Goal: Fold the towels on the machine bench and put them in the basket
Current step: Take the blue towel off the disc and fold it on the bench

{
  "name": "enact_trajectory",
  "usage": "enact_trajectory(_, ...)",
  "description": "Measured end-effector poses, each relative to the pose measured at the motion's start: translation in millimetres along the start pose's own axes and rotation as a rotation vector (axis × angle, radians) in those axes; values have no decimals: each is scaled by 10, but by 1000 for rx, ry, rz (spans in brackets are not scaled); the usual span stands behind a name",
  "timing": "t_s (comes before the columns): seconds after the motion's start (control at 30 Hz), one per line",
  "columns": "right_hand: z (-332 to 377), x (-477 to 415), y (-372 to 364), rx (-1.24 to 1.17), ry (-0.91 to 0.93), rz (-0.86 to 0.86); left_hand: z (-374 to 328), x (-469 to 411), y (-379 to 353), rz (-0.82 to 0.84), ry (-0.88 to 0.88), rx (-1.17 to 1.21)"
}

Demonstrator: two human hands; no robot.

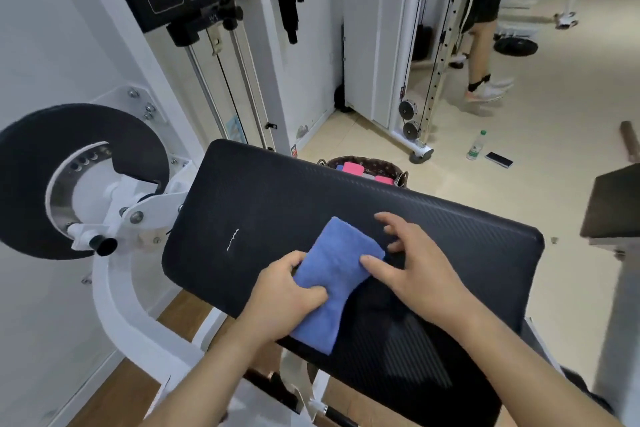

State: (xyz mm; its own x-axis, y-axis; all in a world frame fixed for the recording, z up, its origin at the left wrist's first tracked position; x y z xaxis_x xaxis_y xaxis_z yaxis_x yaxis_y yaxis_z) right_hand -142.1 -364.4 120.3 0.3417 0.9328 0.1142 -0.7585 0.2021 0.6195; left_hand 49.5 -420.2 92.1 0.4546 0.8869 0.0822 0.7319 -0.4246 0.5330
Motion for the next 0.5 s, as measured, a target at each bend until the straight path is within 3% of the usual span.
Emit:
enact_trajectory(0.1, -185, 268, 79, -296, -208, 245, -218, 244, -246, 21, 63, 338)
enact_trajectory(0.2, -112, 605, 51, -467, -221, 443, -450, 421, -553, 56, 77, 506)
enact_trajectory(0.33, -158, 815, 341, -582, -183, 232, -687, 597, -933, 86, 83, 608)
enact_trajectory(0.5, -311, 1082, 840, -256, -79, 35, -1083, 648, -1019, 150, -158, 484)
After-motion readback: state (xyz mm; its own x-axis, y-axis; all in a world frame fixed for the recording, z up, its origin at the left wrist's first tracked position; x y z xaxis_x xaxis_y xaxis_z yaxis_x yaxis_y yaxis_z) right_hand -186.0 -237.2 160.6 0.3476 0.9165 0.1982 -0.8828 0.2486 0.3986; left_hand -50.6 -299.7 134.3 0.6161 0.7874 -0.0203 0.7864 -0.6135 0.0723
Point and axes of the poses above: each hand's wrist, its own x-axis away from the middle knuckle, its own y-axis out of the back of the hand, z = x × y, the point moved 10 cm from there along -x, towards the middle knuckle, and after that the axes turned 9 degrees about -y, right-handed, at the moved point
